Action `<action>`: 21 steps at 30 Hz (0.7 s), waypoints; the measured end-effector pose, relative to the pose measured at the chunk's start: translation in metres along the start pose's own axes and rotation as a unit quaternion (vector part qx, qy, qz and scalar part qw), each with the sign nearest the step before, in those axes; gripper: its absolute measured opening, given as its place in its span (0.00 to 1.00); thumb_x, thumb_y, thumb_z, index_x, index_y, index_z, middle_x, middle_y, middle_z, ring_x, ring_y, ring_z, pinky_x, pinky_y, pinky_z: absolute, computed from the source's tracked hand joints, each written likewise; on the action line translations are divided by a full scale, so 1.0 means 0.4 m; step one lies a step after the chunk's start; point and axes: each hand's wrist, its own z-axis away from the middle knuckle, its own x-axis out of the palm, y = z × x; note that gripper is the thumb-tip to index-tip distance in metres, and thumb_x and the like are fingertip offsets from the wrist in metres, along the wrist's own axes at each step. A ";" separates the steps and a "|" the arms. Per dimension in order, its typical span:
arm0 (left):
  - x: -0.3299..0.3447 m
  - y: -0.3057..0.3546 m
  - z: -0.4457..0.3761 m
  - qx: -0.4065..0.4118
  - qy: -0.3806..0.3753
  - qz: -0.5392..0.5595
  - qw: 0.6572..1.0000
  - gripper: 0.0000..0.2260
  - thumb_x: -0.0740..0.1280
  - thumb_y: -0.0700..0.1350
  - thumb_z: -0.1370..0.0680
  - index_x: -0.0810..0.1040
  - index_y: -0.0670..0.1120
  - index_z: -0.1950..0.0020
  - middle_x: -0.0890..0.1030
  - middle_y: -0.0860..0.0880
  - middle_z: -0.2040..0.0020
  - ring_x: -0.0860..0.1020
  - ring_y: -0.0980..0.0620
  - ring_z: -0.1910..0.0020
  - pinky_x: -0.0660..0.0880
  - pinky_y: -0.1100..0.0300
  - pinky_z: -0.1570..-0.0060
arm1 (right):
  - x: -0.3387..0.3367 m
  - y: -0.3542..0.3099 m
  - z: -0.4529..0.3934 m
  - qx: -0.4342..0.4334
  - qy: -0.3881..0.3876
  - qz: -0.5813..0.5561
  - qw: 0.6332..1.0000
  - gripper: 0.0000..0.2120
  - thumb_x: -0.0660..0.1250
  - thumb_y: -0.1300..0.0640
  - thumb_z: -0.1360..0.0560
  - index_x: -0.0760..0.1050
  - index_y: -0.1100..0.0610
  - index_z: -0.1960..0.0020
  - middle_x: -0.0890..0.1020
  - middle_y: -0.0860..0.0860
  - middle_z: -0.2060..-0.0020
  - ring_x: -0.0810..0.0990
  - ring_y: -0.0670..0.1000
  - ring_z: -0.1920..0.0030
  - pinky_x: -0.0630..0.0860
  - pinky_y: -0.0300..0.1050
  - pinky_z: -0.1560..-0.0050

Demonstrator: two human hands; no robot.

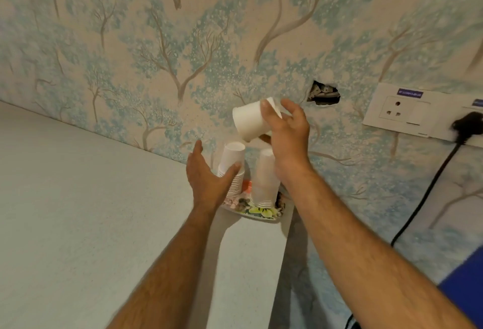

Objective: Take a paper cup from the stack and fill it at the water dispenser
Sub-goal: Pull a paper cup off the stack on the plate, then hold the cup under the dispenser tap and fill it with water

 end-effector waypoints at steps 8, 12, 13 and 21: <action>-0.021 0.209 0.171 0.017 -0.112 0.309 0.944 0.31 0.63 0.65 0.27 0.70 0.49 0.29 0.79 0.46 0.37 0.78 0.52 0.37 0.76 0.49 0.37 | -0.165 0.016 0.241 0.186 -0.011 -0.252 0.950 0.18 0.67 0.55 0.21 0.72 0.56 0.32 0.79 0.59 0.43 0.80 0.59 0.45 0.83 0.52 0.55; -0.022 0.294 0.276 0.042 -0.169 0.295 0.939 0.29 0.63 0.66 0.27 0.76 0.48 0.34 0.83 0.53 0.41 0.81 0.50 0.41 0.78 0.57 0.45 | -0.251 0.025 0.366 0.204 -0.023 -0.289 0.935 0.20 0.69 0.55 0.24 0.75 0.60 0.34 0.81 0.62 0.41 0.86 0.58 0.50 0.84 0.51 0.54; -0.025 0.312 0.305 0.047 -0.178 0.291 0.939 0.28 0.64 0.65 0.27 0.77 0.47 0.36 0.84 0.49 0.42 0.82 0.49 0.42 0.78 0.58 0.46 | -0.281 0.025 0.398 0.201 -0.028 -0.285 0.937 0.22 0.71 0.54 0.26 0.75 0.61 0.35 0.82 0.62 0.41 0.86 0.58 0.50 0.83 0.52 0.53; -0.072 0.362 0.562 0.126 -0.336 0.139 0.923 0.20 0.70 0.57 0.26 0.80 0.46 0.40 0.85 0.47 0.49 0.84 0.51 0.48 0.79 0.59 0.46 | -0.524 0.056 0.642 0.104 -0.088 -0.012 0.991 0.31 0.83 0.50 0.38 0.78 0.51 0.38 0.85 0.50 0.44 0.84 0.51 0.43 0.83 0.48 0.50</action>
